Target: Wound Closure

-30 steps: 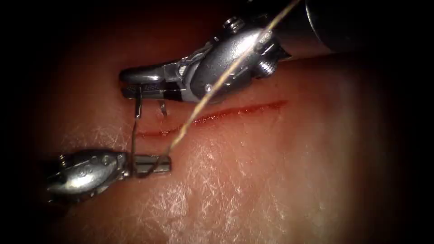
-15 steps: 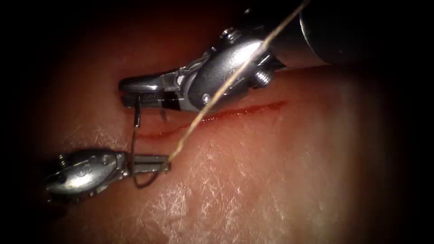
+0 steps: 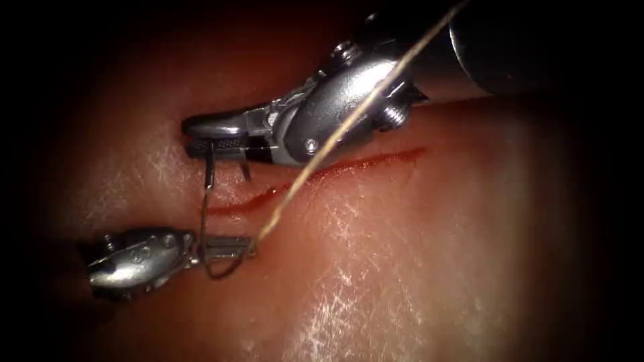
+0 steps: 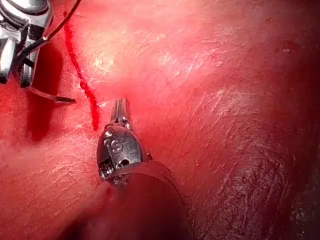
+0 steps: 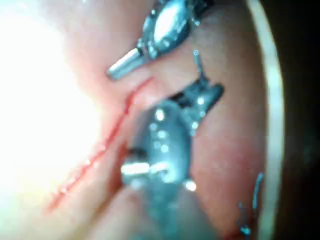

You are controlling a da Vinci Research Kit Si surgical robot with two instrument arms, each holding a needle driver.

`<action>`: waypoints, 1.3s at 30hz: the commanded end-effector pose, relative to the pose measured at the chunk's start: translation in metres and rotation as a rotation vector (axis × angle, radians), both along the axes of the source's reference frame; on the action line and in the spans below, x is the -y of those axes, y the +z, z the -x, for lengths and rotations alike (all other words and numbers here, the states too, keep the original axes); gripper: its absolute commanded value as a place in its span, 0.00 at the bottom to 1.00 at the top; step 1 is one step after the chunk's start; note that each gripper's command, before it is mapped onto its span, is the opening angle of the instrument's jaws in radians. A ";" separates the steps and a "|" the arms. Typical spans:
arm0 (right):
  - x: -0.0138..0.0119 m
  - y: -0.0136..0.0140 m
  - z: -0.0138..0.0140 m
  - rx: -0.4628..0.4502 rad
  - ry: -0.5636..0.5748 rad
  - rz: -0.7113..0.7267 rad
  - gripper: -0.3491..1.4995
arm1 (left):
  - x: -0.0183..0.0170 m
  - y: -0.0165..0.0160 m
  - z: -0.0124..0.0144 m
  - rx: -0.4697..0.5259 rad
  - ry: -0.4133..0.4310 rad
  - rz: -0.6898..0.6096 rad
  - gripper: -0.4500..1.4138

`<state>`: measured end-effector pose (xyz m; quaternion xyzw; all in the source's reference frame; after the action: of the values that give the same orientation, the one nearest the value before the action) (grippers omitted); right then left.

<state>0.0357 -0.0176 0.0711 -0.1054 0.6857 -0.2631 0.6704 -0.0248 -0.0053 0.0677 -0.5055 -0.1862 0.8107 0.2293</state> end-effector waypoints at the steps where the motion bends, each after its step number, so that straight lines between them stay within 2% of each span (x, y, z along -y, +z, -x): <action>1: 0.0004 0.0007 -0.0007 -0.002 -0.002 0.002 0.00 | 0.0004 0.0007 0.0005 0.002 -0.001 -0.005 0.25; 11: 0.0017 0.0023 -0.0005 0.018 -0.021 -0.006 0.00 | 0.0004 0.0004 0.0004 0.003 0.000 -0.008 0.25; 25: 0.0032 0.0031 0.0002 0.027 -0.070 -0.018 0.00 | 0.0004 0.0003 0.0003 0.000 0.001 -0.008 0.25; 39: 0.0040 0.0060 0.0013 0.051 -0.094 -0.068 0.00 | 0.0004 0.0002 0.0001 -0.003 -0.003 -0.006 0.25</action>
<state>0.0339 -0.0213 0.0765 -0.0432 0.6808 -0.2740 0.6779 -0.0243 -0.0052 0.0672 -0.5036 -0.1865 0.8109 0.2324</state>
